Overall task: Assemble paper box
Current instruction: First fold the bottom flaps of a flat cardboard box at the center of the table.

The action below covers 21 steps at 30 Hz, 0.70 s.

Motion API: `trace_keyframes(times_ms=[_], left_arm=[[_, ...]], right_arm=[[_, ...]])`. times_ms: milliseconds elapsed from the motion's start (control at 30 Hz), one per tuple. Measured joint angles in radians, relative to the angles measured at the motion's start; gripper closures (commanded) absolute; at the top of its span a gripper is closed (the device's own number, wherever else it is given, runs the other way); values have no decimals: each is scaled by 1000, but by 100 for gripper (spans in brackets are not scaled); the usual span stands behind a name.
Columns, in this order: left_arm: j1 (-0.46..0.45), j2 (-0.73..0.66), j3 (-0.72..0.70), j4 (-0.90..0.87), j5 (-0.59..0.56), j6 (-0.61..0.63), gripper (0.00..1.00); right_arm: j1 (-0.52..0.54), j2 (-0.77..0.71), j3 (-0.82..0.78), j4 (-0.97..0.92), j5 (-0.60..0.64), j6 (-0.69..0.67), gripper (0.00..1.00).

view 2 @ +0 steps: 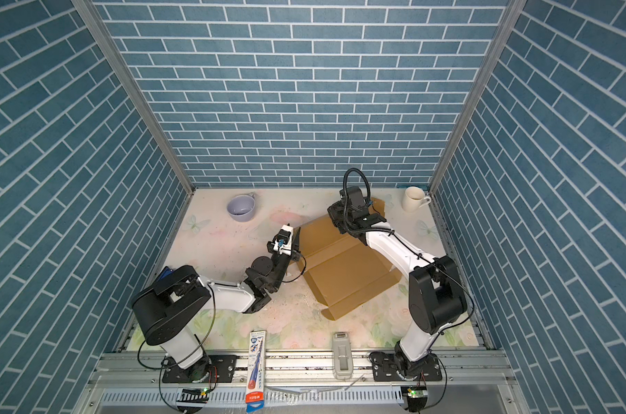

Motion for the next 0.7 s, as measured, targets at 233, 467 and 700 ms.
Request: trace_keyframes(times_ms=[233, 467, 700], left_arm=[[-5, -5, -3, 5, -10, -5, 31], [-38, -79, -69, -4, -39, -15, 27], [-41, -261, -98, -187, -63, -93, 25]], right_arm=[[0, 0, -30, 37, -3, 13, 93], [0, 19, -63, 121, -5, 34, 94], [-3, 43, -76, 191, -14, 34, 94]])
